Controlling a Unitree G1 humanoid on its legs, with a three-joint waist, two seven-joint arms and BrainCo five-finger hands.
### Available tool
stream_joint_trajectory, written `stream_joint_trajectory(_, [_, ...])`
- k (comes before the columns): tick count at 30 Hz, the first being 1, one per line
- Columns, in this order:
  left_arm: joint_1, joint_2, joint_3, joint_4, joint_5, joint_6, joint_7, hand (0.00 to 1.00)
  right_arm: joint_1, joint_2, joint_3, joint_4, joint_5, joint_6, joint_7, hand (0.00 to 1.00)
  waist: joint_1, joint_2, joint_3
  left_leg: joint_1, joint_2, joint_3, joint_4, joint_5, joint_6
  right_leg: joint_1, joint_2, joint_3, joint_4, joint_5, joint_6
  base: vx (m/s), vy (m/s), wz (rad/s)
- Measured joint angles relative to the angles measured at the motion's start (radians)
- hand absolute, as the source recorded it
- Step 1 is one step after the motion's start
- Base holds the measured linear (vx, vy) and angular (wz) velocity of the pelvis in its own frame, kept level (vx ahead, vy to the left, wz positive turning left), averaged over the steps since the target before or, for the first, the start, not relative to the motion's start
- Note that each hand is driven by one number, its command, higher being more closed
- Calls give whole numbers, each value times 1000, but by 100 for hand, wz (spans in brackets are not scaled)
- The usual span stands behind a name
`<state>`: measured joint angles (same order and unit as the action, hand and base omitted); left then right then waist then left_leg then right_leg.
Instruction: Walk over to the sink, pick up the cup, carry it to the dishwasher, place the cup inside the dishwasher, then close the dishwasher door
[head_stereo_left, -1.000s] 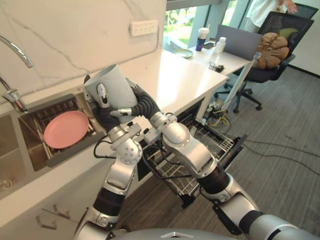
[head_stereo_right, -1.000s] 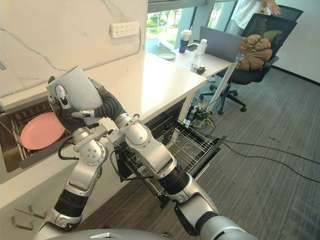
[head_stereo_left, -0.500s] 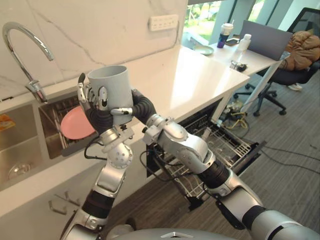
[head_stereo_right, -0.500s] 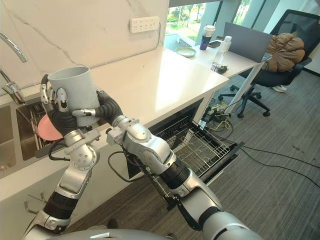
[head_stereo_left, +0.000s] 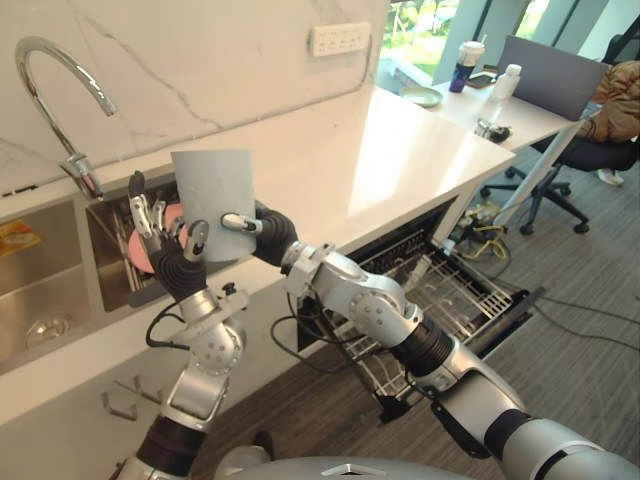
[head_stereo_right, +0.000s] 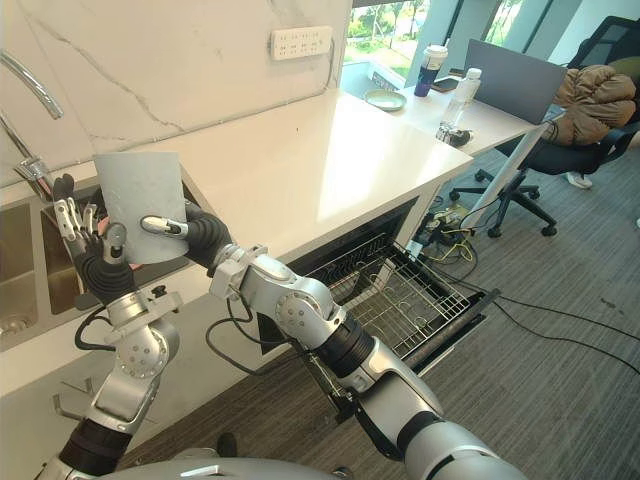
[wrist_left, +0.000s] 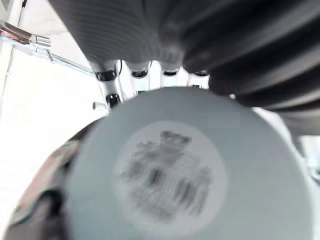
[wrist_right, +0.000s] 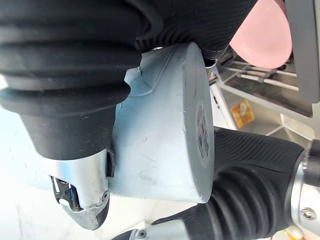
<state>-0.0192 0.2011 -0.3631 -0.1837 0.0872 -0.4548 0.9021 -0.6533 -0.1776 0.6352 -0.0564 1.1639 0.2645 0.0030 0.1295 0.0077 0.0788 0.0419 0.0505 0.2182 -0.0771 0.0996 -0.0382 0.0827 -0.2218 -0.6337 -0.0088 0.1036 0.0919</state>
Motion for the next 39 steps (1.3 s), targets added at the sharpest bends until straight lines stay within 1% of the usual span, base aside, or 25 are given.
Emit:
stream_joint_trajectory(1, [11, 5, -36, -1, 0, -10, -15, 0, -2, 2, 9, 0, 14, -1, 10, 100, -1, 0, 1, -1, 0, 0, 0, 0, 0, -1, 0, 0, 0, 0, 0, 0, 0, 0])
stream_joint_trajectory(5, [18, 4, -46, -1, 2, -34, -18, 0, -2, 5, 15, 3, 52, -10, 10, 100, -1, 1, 2, -7, 1, 3, 0, 0, 0, -10, 1, 4, 1, 0, 0, 0, 0, -1])
stream_joint_trajectory(8, [18, 5, -54, -2, 2, -52, -18, 0, -2, 5, 17, 5, 70, -31, 10, 100, -8, 2, 3, -6, 1, 7, 0, 0, 0, -13, 1, 9, 1, 0, 0, 6, 1, -4])
stream_joint_trajectory(11, [16, 4, -68, -3, 3, -68, -18, 0, 0, 5, 21, 8, 106, -67, 11, 100, -19, 6, 10, -4, 1, 14, 0, 0, 0, -15, 0, 16, 1, 1, -1, 2, 3, -6])
stream_joint_trajectory(12, [13, 2, -70, -3, 7, -71, -18, 0, 2, 5, 21, 8, 122, -82, 11, 100, -23, 8, 13, -3, 2, 19, 0, 0, 0, -18, 1, 22, 1, 1, -2, -6, 5, -8])
stream_joint_trajectory(13, [13, 2, -71, -3, 8, -71, -18, 0, 3, 6, 21, 8, 126, -84, 11, 100, -23, 8, 14, -3, 2, 21, 0, 0, 0, -19, 1, 23, 1, 2, -2, -3, 3, -16])
stream_joint_trajectory(16, [8, -11, -74, 2, 31, -76, -18, 0, 33, 15, 16, 8, 144, -118, 27, 100, -37, 10, 15, -3, 3, 37, 0, 0, -1, -31, 1, 40, 1, 4, -5, 3, -1, -14])
stream_joint_trajectory(19, [6, -21, -84, 12, 54, -75, -18, 0, 81, 36, -8, 8, 146, -131, 53, 100, -49, 10, 15, -3, 3, 48, 0, 0, 0, -37, 2, 49, 0, 7, -5, 6, -1, -11])
stream_joint_trajectory(20, [-1, -27, -94, 21, 55, -75, -18, 0, 107, 47, -20, 8, 153, -144, 61, 100, -51, 10, 15, -3, 3, 56, -1, 0, 0, -42, 2, 58, -1, 10, -5, 5, -2, -17])
stream_joint_trajectory(22, [-6, -31, -101, 27, 56, -76, -18, 0, 116, 47, -20, 8, 170, -157, 62, 100, -55, 10, 15, -3, 3, 60, -1, 1, 1, -45, 2, 64, -3, 13, -6, 3, -1, -12])
stream_joint_trajectory(24, [-18, -41, -103, 48, 75, -76, -17, 0, 134, 49, -22, 8, 187, -180, 65, 100, -61, 10, 15, 1, 2, 67, -3, 3, 5, -45, 3, 72, -6, 17, -5, -2, -1, -10])
stream_joint_trajectory(26, [-20, -46, -111, 53, 93, -76, -17, 0, 160, 53, -22, 6, 206, -206, 84, 100, -73, 9, 15, 4, 2, 75, -7, 2, 3, -45, 3, 78, -9, 17, -6, -12, 2, -10])
stream_joint_trajectory(28, [-21, -49, -117, 64, 110, -75, -18, 0, 184, 59, -28, 3, 215, -219, 94, 100, -78, 9, 15, 7, 2, 82, -8, -1, -1, -46, 3, 83, -12, 16, -2, -8, 2, -9])
stream_joint_trajectory(31, [-31, -69, -126, 94, 154, -75, -19, 0, 246, 91, -70, -7, 218, -222, 117, 100, -87, 9, 15, 8, 3, 88, -8, -1, -1, -50, 5, 91, -16, 16, -2, -7, 0, -7])
stream_joint_trajectory(34, [-34, -80, -145, 123, 197, -75, -34, 0, 308, 99, -115, -35, 217, -226, 133, 100, -92, 8, 14, 10, 6, 98, -8, -5, -2, -54, 10, 105, -22, 17, -2, 3, -9, -11])
stream_joint_trajectory(35, [-28, -85, -166, 138, 233, -76, -44, 0, 347, 102, -157, -54, 214, -236, 146, 100, -96, 6, 15, 12, 8, 106, -8, -6, -3, -54, 13, 113, -27, 19, -3, 10, -11, -13])
stream_joint_trajectory(36, [-24, -85, -172, 143, 239, -76, -47, 0, 357, 107, -180, -54, 214, -241, 154, 100, -98, 5, 14, 12, 8, 111, -8, -7, -3, -57, 16, 121, -31, 22, -3, 15, -16, -20])
stream_joint_trajectory(37, [-19, -91, -185, 158, 254, -77, -54, 0, 373, 116, -222, -56, 214, -250, 166, 100, -101, 4, 14, 12, 9, 118, -8, -8, -4, -60, 19, 129, -38, 28, -4, 31, -25, -24])
stream_joint_trajectory(38, [-14, -108, -188, 169, 272, -77, -58, 0, 411, 117, -292, -71, 215, -263, 183, 100, -107, 4, 14, 11, 10, 130, -8, -10, -5, -60, 23, 137, -48, 37, -5, 27, -22, -24])
stream_joint_trajectory(39, [-15, -115, -185, 169, 272, -79, -58, 0, 432, 115, -315, -81, 216, -266, 194, 100, -108, 4, 14, 12, 10, 135, -8, -11, -5, -61, 25, 141, -52, 39, -6, 33, -20, -22])
